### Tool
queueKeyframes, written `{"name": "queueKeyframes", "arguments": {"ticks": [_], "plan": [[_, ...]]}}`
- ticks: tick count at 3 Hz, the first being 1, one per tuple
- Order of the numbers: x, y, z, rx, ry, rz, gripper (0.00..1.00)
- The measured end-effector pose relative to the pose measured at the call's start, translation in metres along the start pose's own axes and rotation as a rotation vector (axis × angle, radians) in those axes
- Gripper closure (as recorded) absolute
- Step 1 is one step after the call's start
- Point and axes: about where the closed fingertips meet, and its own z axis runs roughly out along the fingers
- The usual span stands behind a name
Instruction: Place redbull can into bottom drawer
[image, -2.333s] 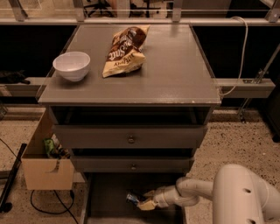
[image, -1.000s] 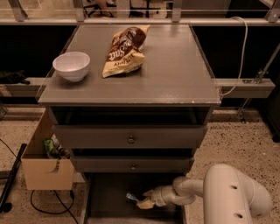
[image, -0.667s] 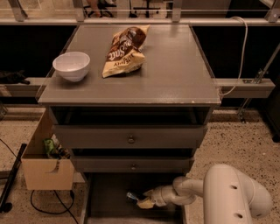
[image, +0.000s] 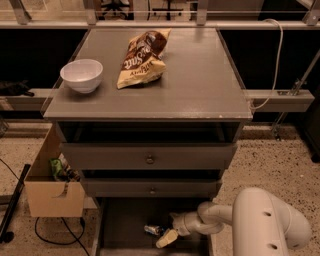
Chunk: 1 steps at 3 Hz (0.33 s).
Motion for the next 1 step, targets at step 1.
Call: {"name": "queueKeyframes", "arguments": {"ticks": [1], "plan": [[0.0000,0.0000,0.0000,0.000,0.000,0.000,0.00]]}}
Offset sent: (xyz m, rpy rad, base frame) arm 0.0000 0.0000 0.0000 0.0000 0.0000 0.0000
